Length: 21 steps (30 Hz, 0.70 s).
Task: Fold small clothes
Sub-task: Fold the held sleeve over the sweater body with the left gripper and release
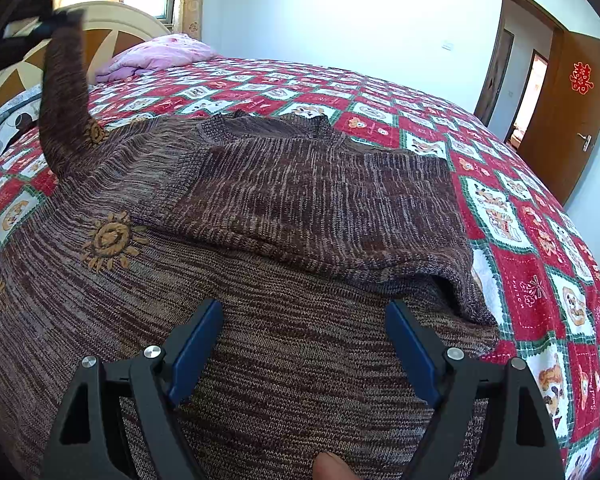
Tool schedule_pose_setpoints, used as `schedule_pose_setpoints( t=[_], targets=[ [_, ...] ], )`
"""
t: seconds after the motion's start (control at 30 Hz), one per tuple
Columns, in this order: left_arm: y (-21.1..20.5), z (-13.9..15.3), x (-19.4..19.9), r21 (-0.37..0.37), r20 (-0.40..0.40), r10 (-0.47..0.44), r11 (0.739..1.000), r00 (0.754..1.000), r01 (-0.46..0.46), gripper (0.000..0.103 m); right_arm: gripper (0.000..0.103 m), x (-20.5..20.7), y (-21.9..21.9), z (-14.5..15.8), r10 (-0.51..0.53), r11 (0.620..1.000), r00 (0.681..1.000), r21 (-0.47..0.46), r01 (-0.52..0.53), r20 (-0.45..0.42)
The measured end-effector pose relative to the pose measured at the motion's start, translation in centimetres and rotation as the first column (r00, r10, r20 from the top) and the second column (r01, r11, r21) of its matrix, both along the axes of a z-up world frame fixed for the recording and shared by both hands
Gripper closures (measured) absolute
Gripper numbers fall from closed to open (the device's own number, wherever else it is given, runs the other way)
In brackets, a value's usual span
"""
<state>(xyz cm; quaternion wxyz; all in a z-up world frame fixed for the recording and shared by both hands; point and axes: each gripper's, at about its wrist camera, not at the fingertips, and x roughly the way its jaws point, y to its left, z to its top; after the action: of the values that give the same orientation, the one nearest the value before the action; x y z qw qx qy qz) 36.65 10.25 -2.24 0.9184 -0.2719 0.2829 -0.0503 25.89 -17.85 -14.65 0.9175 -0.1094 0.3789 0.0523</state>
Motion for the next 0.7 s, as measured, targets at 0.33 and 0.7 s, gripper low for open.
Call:
schedule_pose_setpoints(
  t=[0.33,0.7],
  targets=[
    [-12.3,-4.1,0.5,0.134,-0.059,-0.176,0.974,0.983,0.183,0.092,0.017,0.2,-0.4,-0.2,-0.016,1.0,1.0,0.026,0.016,-0.014],
    [-18.9,-6.4,-2.5,0.445,-0.085,-0.323,0.834,0.943,0.326,0.049,0.017,0.4,-0.9,-0.2,-0.017,0.998,1.0,0.054,0.019,-0.026]
  ],
)
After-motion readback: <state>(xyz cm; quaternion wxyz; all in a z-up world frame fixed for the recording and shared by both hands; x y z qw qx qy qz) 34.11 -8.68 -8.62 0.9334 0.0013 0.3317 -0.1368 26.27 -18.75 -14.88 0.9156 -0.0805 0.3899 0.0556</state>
